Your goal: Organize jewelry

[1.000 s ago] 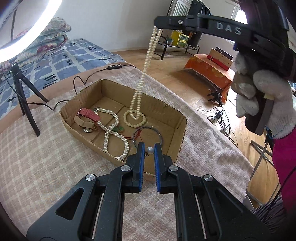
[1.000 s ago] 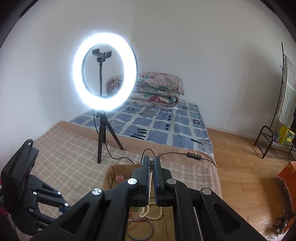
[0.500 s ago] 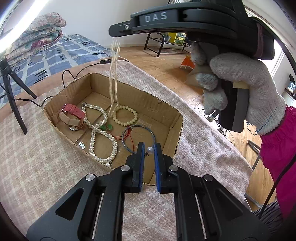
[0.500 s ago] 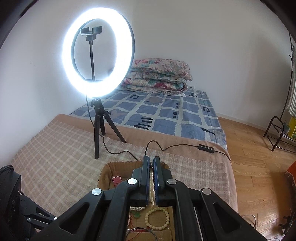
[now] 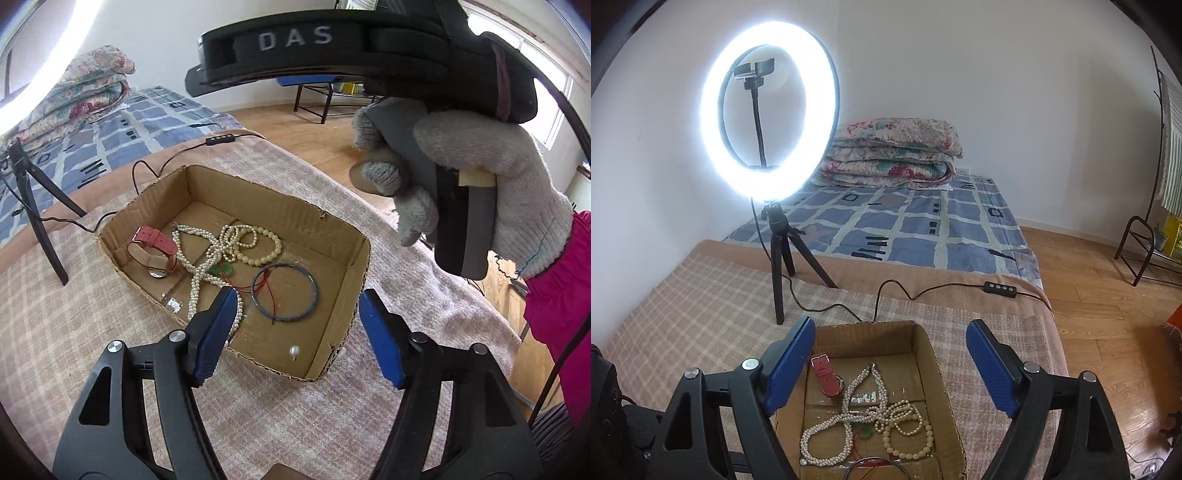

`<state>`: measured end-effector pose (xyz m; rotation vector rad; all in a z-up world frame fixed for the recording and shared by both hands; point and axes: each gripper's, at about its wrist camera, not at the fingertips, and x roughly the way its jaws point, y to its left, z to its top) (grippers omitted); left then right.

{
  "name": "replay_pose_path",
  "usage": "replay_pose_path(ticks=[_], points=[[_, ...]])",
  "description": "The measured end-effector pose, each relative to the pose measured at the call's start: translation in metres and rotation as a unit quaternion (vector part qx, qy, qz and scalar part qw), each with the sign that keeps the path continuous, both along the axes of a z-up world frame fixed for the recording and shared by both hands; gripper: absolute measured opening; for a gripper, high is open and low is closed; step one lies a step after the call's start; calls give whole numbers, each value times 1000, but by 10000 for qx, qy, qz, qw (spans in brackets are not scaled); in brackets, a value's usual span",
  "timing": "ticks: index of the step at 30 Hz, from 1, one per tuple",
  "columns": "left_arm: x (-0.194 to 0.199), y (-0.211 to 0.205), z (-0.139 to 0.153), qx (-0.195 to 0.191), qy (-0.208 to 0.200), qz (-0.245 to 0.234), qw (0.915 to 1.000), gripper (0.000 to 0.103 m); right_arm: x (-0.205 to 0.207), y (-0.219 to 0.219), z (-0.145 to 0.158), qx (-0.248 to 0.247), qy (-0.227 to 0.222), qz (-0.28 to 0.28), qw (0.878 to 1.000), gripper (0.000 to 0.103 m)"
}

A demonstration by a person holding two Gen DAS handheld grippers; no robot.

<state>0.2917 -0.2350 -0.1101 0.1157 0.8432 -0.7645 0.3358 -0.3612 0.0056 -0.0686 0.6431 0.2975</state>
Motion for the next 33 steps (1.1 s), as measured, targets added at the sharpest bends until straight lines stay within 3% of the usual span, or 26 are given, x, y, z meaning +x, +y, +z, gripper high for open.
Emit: replay_pose_path(ticks=[5,17,33], points=[[1,2,4,1,-17,50,10000,71,-5,-5,6,43,-48,-119,9999,99],[-13,10,20,6,-151,100,9998,71,-24,-6,21,92,-126,-225,9996,101],[-46,37,55,-20,-408,248,9989,71,-71,16,53,-192,-280,-222,9992,103]])
